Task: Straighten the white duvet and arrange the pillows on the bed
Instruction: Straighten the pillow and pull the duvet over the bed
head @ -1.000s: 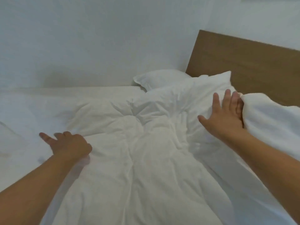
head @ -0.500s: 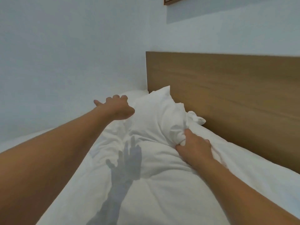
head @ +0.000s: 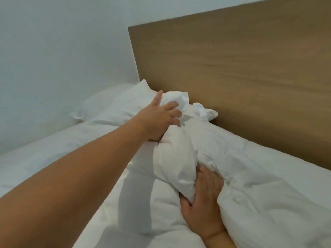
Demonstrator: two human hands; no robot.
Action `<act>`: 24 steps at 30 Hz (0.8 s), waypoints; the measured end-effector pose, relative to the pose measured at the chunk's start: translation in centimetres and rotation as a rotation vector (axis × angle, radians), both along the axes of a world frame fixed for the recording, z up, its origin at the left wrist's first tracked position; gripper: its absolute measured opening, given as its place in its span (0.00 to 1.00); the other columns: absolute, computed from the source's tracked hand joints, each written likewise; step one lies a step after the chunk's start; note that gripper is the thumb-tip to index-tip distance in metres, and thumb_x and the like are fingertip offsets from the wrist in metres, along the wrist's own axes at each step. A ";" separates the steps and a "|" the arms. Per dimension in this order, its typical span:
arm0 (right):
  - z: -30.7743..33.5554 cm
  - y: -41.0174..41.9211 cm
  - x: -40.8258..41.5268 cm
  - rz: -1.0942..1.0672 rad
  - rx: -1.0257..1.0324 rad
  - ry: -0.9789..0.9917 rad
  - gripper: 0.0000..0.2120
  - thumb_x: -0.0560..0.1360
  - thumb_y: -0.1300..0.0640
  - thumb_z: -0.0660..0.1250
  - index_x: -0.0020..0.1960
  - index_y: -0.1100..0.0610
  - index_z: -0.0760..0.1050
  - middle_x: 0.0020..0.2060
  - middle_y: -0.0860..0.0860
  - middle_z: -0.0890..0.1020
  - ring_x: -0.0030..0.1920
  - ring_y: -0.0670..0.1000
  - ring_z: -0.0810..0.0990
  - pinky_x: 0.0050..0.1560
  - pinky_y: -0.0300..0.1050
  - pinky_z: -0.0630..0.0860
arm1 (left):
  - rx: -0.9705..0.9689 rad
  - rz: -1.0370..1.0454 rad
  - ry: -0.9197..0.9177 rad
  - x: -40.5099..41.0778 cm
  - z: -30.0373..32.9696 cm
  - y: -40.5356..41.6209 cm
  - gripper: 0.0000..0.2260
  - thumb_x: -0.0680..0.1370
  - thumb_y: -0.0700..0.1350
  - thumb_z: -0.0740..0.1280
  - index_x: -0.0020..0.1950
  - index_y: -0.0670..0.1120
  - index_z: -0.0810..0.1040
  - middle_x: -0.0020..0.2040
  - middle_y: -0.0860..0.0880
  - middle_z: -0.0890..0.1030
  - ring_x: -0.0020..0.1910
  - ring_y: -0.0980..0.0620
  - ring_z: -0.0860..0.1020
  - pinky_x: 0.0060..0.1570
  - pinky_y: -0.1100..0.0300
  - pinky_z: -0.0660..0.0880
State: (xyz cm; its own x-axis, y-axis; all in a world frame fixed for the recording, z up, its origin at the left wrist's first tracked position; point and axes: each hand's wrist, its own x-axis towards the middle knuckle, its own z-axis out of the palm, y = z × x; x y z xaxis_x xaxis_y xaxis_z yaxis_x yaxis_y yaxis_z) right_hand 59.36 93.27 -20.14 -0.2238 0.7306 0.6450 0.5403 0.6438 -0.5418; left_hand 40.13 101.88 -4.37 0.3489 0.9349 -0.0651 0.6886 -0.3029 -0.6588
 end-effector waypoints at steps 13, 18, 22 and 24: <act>4.8 -1.3 0.1 -0.008 -0.019 -0.103 0.40 0.64 0.40 0.67 0.71 0.55 0.63 0.63 0.55 0.74 0.63 0.57 0.70 0.70 0.52 0.57 | 0.384 0.340 -0.135 -4.8 1.8 -17.6 0.16 0.61 0.56 0.74 0.37 0.45 0.81 0.44 0.46 0.77 0.49 0.39 0.71 0.34 0.51 0.65; 14.7 -1.1 -2.4 0.031 -0.031 -0.354 0.28 0.67 0.30 0.62 0.54 0.52 0.70 0.43 0.47 0.78 0.44 0.53 0.76 0.52 0.50 0.69 | 0.536 0.348 0.154 -8.2 14.6 -16.5 0.10 0.67 0.52 0.72 0.42 0.46 0.82 0.47 0.45 0.76 0.50 0.40 0.71 0.40 0.51 0.69; 20.5 1.5 -5.4 0.099 -0.232 -0.250 0.24 0.70 0.31 0.62 0.49 0.51 0.65 0.41 0.48 0.77 0.43 0.53 0.76 0.41 0.49 0.70 | 0.801 0.488 0.155 -8.4 20.8 -10.9 0.16 0.73 0.48 0.66 0.60 0.49 0.77 0.62 0.45 0.65 0.62 0.42 0.60 0.60 0.39 0.65; 19.9 3.3 -6.1 0.065 -0.246 -0.260 0.24 0.71 0.31 0.61 0.49 0.52 0.65 0.40 0.48 0.76 0.42 0.53 0.76 0.39 0.48 0.70 | 0.829 0.576 0.056 -8.5 19.5 -7.9 0.22 0.75 0.46 0.63 0.69 0.51 0.65 0.67 0.44 0.55 0.66 0.42 0.53 0.64 0.32 0.59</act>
